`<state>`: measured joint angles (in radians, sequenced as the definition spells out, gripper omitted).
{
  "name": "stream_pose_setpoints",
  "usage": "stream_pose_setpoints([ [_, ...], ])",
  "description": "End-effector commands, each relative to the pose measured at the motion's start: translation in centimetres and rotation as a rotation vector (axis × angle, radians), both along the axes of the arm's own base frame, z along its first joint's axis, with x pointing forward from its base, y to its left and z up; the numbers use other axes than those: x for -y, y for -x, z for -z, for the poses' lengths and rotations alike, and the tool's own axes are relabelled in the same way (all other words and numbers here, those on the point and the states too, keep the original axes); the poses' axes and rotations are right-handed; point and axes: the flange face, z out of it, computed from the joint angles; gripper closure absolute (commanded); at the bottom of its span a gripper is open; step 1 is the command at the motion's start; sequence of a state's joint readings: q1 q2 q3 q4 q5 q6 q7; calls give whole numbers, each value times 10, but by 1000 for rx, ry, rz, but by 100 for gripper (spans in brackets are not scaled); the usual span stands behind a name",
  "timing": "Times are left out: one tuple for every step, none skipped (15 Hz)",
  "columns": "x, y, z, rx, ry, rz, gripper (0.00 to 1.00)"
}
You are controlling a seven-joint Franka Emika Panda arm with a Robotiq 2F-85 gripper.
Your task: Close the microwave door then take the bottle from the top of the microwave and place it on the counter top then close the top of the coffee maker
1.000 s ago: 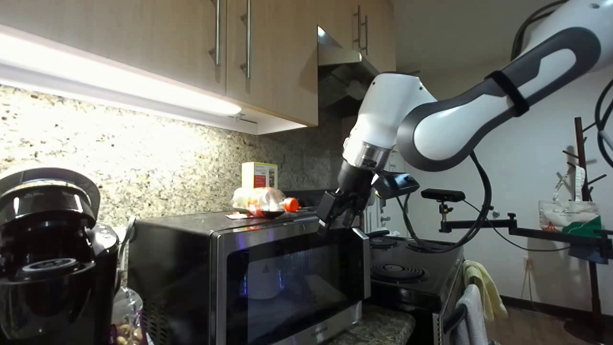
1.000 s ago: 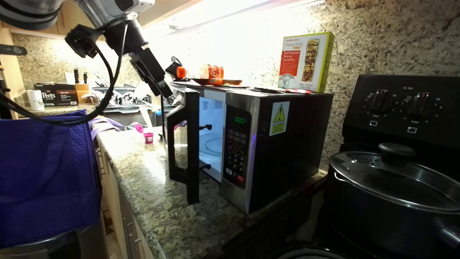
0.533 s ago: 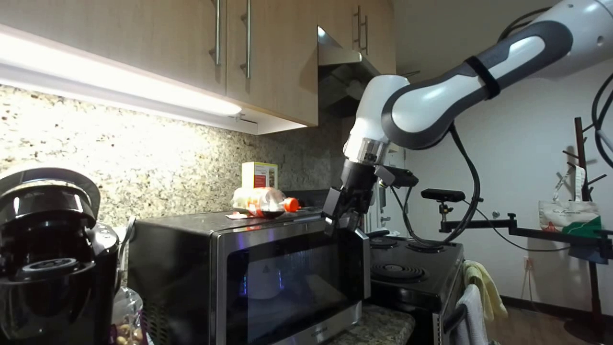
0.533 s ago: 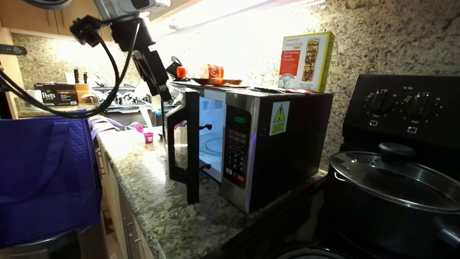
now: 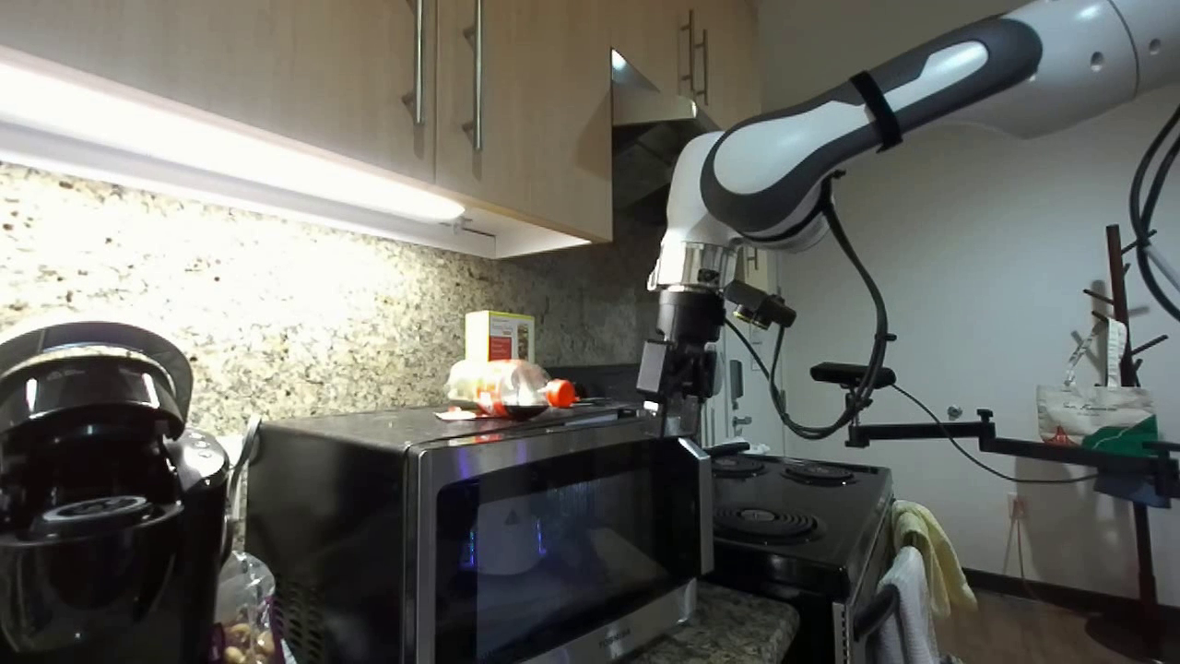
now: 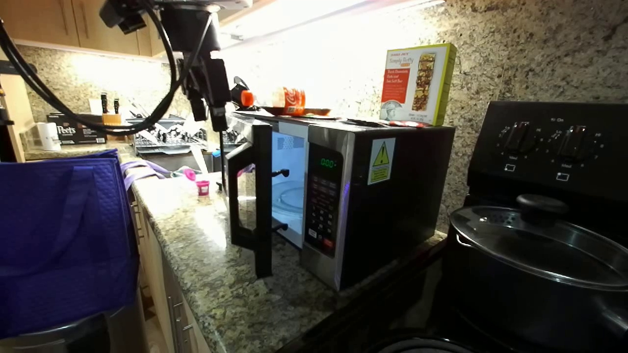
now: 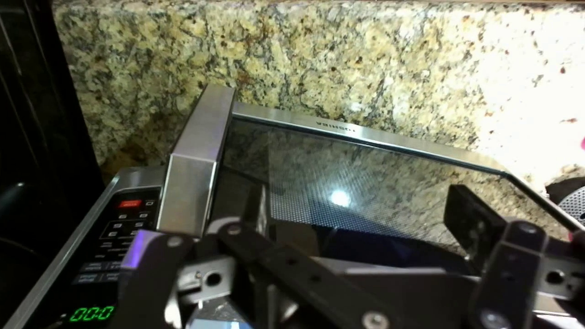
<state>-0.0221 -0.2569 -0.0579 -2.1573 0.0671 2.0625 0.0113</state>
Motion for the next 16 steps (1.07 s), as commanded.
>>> stream_pose_setpoints([
  [-1,-1,1,-3,-2,-6,0],
  [-2,-1,1,-5,-2,-8,0],
  [-2,-1,2,-6,-2,-10,0],
  [-2,-2,2,-6,-2,-10,0],
  [-5,-6,8,-15,-12,-4,0],
  [-6,-11,14,-8,-19,-11,0],
  [-7,-16,20,-9,-23,-13,0],
  [-8,-23,27,3,-27,-16,0],
  [-9,-30,33,12,-26,-17,0],
  [-10,-38,41,27,-15,-8,0],
  [-10,-46,46,72,5,-5,0],
  [-11,-53,51,107,24,4,0],
  [-10,-60,54,140,40,24,0],
  [-7,-65,57,172,57,56,0],
  [-5,-69,60,185,78,81,0],
  [-3,-72,61,202,91,97,0],
])
